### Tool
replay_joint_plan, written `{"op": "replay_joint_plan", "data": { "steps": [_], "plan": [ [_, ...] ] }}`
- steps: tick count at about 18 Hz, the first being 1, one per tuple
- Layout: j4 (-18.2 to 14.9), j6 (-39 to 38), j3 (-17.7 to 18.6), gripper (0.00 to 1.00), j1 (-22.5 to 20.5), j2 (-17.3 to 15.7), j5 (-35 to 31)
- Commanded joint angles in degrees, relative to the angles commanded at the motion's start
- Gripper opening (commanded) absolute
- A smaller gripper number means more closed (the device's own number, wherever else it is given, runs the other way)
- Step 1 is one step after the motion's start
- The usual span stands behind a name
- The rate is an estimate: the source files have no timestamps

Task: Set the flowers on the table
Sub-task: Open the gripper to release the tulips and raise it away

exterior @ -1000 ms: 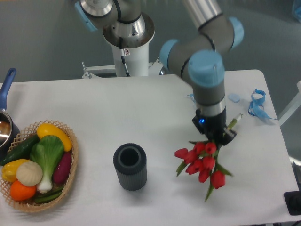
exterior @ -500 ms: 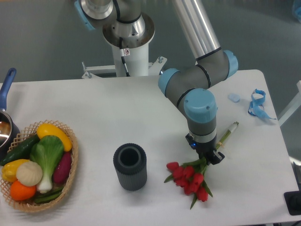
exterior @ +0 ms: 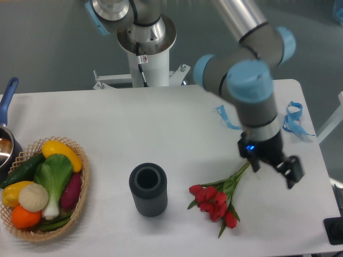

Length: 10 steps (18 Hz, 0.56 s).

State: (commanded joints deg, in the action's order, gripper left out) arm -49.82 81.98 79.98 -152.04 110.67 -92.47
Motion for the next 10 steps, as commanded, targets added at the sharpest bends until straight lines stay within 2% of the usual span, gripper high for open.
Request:
{"op": "replay_joint_plan", "data": {
  "steps": [2,4,8,10],
  "plan": [
    [-4.6,6.2,1.5,1.0,-3.7,-3.2,3.7],
    [-6.9,11.7,3.4,1.0,-7.3,-6.0,6.9],
    [-8.5,21.8,7.7,1.0,-13.8,-10.1,12.6],
    [-8.5,25.0,9.0,1.0,-15.5,-11.3,13.5]
  ]
}}
